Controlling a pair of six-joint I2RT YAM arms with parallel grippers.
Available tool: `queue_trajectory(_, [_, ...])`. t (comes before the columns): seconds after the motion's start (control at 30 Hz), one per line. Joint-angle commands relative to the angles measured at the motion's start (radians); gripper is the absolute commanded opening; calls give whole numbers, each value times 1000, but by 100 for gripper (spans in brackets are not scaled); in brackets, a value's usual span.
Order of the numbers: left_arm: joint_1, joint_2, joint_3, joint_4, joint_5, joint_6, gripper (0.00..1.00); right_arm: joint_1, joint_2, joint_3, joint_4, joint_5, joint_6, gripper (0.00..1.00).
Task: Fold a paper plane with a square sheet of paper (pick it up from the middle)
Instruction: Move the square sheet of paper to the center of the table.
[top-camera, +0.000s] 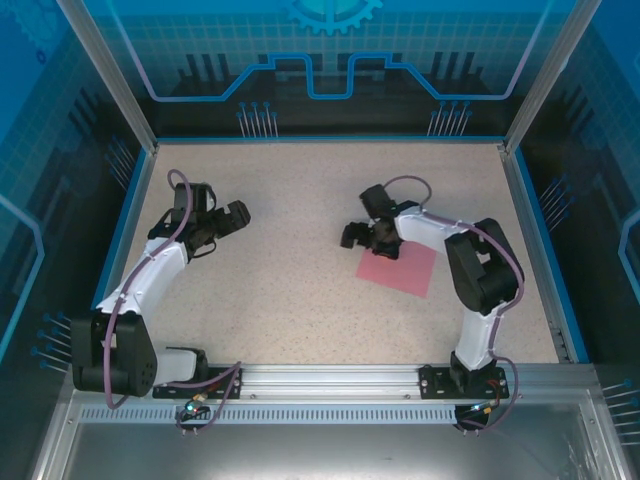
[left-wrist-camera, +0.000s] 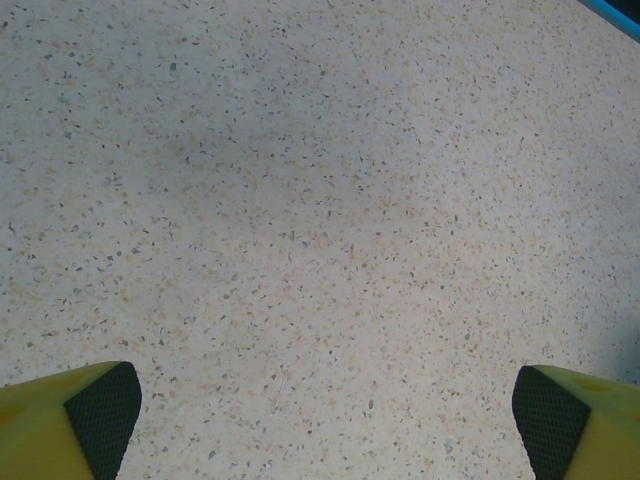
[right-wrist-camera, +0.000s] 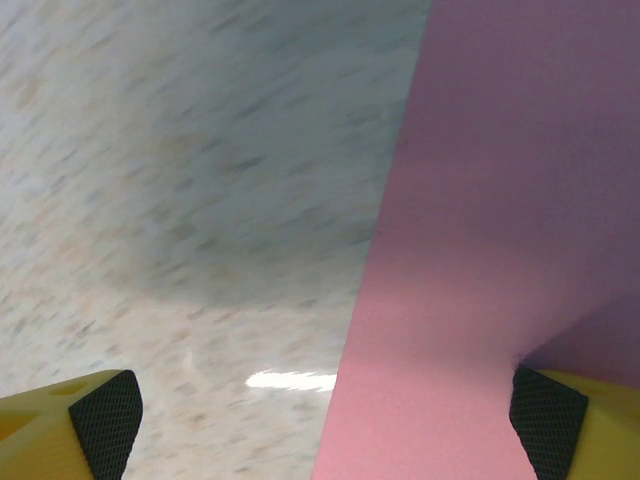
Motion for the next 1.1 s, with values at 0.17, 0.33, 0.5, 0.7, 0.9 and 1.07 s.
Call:
queue_trajectory(0.17, [-7, 4, 26, -14, 63, -37, 99, 234, 71, 115, -149, -58, 17, 99])
queue_trajectory(0.33, [-7, -4, 38, -49, 107, -62, 99, 188, -20, 194, -272, -28, -68, 99])
queue_trajectory(0.5, [-10, 8, 42, -62, 191, -80, 99, 106, -60, 185, -398, 74, -156, 99])
queue_trajectory(0.7, [-27, 22, 57, -73, 206, -64, 99, 50, 4, 212, -440, 99, -245, 99])
queue_trajectory(0.9, [-28, 24, 62, -84, 196, -49, 99, 35, 96, 271, -474, 81, -273, 97])
queue_trajectory(1.07, [-30, 36, 62, -83, 194, -48, 99, 54, 145, 303, -496, 85, -274, 95])
